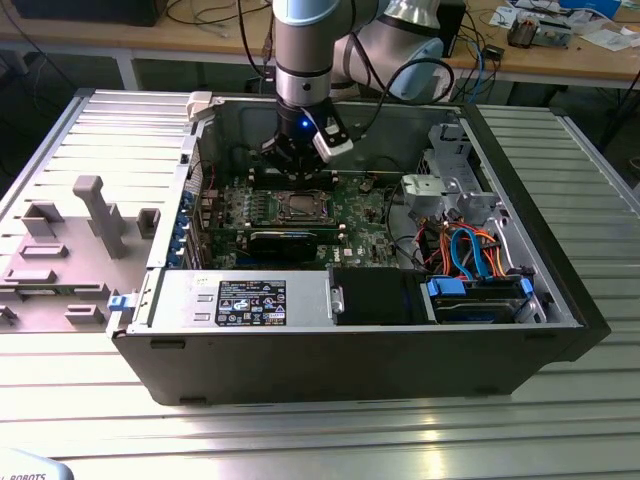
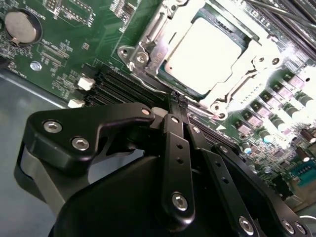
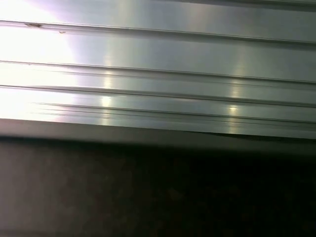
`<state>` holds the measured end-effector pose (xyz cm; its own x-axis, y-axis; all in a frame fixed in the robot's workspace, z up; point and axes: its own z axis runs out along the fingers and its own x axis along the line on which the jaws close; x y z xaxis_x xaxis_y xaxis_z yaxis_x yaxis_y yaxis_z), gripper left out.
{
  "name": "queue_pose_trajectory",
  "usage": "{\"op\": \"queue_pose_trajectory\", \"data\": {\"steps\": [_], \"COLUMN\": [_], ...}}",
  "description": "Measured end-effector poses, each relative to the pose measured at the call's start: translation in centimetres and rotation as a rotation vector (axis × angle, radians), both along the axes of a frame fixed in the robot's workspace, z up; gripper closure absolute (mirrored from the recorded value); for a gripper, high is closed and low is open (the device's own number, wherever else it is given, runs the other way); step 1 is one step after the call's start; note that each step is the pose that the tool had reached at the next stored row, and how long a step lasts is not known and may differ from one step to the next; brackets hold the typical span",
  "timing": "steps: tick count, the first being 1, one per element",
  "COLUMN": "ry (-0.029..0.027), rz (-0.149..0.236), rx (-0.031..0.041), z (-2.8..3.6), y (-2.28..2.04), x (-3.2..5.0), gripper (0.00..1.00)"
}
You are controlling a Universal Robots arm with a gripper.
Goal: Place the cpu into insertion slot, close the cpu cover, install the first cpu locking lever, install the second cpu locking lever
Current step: 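Install the first cpu locking lever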
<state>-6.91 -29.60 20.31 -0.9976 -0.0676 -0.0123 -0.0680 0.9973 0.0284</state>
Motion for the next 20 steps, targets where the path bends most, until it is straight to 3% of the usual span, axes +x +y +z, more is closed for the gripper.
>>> {"op": "queue_pose_trajectory", "data": {"steps": [5,6,7,8,9,11,14,18,20], "ry": [-0.0005,-0.0006,-0.0007,-0.0008,-0.0010,-0.0012,-0.0011,-0.0012,-0.0012], "rz": [0.000,0.000,0.000,0.000,0.000,0.000,0.000,0.000,0.000], "rx": [0.0001,0.0001,-0.0272,-0.0500,-0.0616,-0.0634,-0.0672,-0.0686,-0.0686], "z": [-0.15,1.04,1.59,1.57,2.60,4.21,5.91,7.10,7.31], "y": [0.00,0.01,-1.13,-2.67,-4.15,-4.15,-4.15,-4.15,-4.15], "x": [0.62,1.14,1.14,1.14,1.13,1.14,1.14,1.14,1.14], "gripper": [0.89,0.89,0.89,0.89,0.89,0.89,0.89,0.89,0.89]}}
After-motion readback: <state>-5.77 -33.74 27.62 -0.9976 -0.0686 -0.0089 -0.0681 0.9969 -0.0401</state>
